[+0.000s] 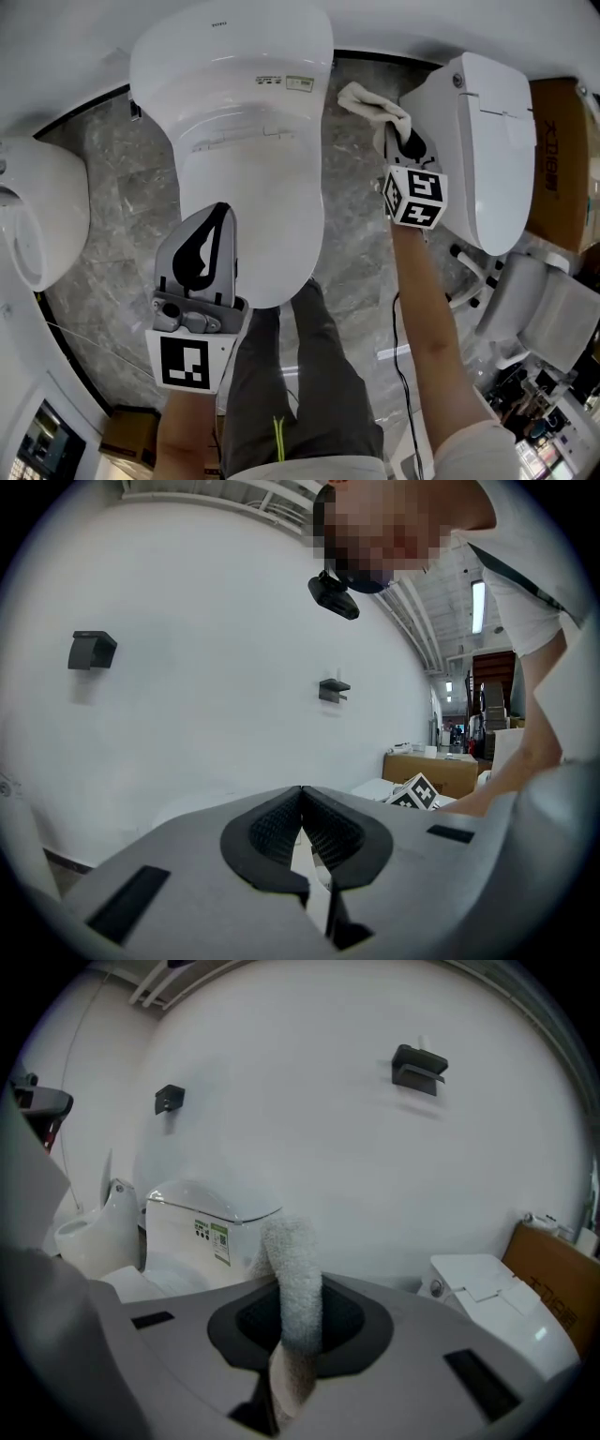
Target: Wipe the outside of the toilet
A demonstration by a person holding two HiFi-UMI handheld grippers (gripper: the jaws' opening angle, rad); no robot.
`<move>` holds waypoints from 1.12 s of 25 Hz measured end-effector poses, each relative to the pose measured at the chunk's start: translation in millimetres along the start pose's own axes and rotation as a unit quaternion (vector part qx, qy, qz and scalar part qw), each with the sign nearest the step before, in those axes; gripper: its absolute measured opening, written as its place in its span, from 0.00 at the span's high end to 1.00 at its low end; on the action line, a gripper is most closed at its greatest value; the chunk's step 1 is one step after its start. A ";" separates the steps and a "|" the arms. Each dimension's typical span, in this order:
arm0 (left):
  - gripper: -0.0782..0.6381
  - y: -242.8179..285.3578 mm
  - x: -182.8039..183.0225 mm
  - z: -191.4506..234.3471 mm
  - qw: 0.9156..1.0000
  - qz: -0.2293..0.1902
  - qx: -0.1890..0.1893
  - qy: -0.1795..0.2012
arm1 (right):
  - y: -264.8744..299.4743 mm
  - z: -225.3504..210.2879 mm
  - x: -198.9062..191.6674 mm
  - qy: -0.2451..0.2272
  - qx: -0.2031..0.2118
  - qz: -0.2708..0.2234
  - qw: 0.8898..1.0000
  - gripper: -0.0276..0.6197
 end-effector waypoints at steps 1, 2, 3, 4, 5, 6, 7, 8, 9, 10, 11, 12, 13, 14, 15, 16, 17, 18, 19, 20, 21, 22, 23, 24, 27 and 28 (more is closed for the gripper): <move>0.87 -4.0 4.5 -0.5 1.000 -0.001 0.000 -0.002 | -9.1 -3.1 -1.4 0.011 -0.005 0.005 1.000 0.85; 0.87 -8.0 9.5 -1.2 1.000 -0.002 -0.001 -0.004 | -18.9 -6.3 -2.2 0.019 -0.010 0.010 1.000 0.85; 0.87 -11.8 14.9 -2.1 1.000 -0.004 -0.003 -0.005 | -29.1 -9.5 -2.1 0.024 -0.016 0.015 0.999 0.85; 0.87 -15.2 20.8 -2.9 1.000 -0.006 -0.005 -0.006 | -39.8 -12.7 -0.9 0.028 -0.021 0.019 0.999 0.85; 0.87 -18.1 27.4 -3.7 1.000 -0.008 -0.007 -0.007 | -50.6 -15.5 0.9 0.032 -0.026 0.023 0.999 0.85; 0.87 -20.6 34.4 -4.8 1.000 -0.010 -0.008 -0.008 | -61.6 -17.6 2.6 0.037 -0.029 0.027 0.999 0.85; 0.87 -22.9 41.2 -6.4 1.000 -0.012 -0.009 -0.009 | -72.4 -18.8 4.0 0.042 -0.031 0.032 0.998 0.85; 0.87 -24.9 47.8 -8.4 1.000 -0.014 -0.009 -0.011 | -82.7 -18.8 5.1 0.045 -0.030 0.038 0.998 0.85; 0.87 -27.0 53.9 -10.4 1.000 -0.015 -0.010 -0.012 | -92.1 -17.9 5.9 0.048 -0.027 0.044 0.997 0.85; 0.87 -29.4 59.7 -12.2 1.000 -0.016 -0.009 -0.014 | -100.5 -16.5 6.7 0.054 -0.024 0.050 0.997 0.85; 0.87 -31.9 65.5 -13.7 1.000 -0.016 -0.009 -0.015 | -108.2 -15.3 7.7 0.063 -0.022 0.054 0.996 0.85; 0.87 -34.6 71.3 -14.8 1.000 -0.017 -0.009 -0.016 | -115.1 -14.8 9.5 0.076 -0.022 0.056 0.995 0.85; 0.87 -37.3 77.4 -15.8 1.000 -0.018 -0.008 -0.016 | -121.7 -14.9 12.5 0.088 -0.024 0.056 0.994 0.85; 0.87 -40.4 83.7 -16.9 1.000 -0.020 -0.007 -0.017 | -128.3 -15.8 16.7 0.098 -0.027 0.054 0.993 0.85; 0.87 -43.9 90.3 -18.4 1.000 -0.021 -0.006 -0.017 | -134.9 -17.6 21.9 0.105 -0.032 0.050 0.993 0.85; 0.87 -47.9 97.3 -20.5 1.000 -0.023 -0.005 -0.017 | -141.6 -20.0 27.5 0.108 -0.036 0.047 0.992 0.85; 0.87 -52.4 104.4 -23.0 1.000 -0.025 -0.003 -0.018 | -148.2 -22.9 33.3 0.111 -0.039 0.044 0.992 0.85; 0.87 -57.0 111.5 -25.5 1.000 -0.026 -0.002 -0.017 | -154.4 -25.8 39.2 0.113 -0.041 0.042 0.992 0.85; 0.87 -61.4 118.6 -27.7 1.000 -0.027 -0.001 -0.016 | -160.2 -28.2 45.4 0.115 -0.043 0.039 0.992 0.85; 0.87 -65.5 125.7 -29.4 0.999 -0.029 -0.001 -0.014 | -165.7 -29.7 52.2 0.118 -0.045 0.035 0.991 0.85; 0.87 -69.4 132.5 -30.9 0.999 -0.030 0.000 -0.012 | -171.2 -30.1 59.2 0.120 -0.046 0.031 0.991 0.85; 0.87 -73.0 138.8 -32.2 0.999 -0.031 0.000 -0.009 | -176.8 -29.8 66.3 0.123 -0.046 0.027 0.991 0.85; 0.87 -76.5 144.9 -33.8 0.999 -0.032 0.002 -0.007 | -182.5 -28.9 73.6 0.125 -0.044 0.023 0.991 0.85; 0.87 -79.8 151.2 -35.7 0.999 -0.034 0.004 -0.006 | -188.2 -28.0 81.1 0.128 -0.041 0.018 0.991 0.85; 0.87 -89.1 173.4 -44.2 0.999 -0.047 0.008 0.002 | -208.4 -27.0 102.2 0.144 -0.035 0.001 0.989 0.85; 0.87 -92.8 181.3 -47.5 0.999 -0.052 0.008 0.004 | -217.1 -27.0 108.2 0.153 -0.035 -0.005 0.988 0.85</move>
Point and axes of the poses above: the fingertips, and each gripper's own axes: y forward along the fingers, z to its left, x out of its top, the point moved 4 cm from there along -y, backward along the fingers, and after that the axes turned 2 degrees about -z, right-handed, at the moved point
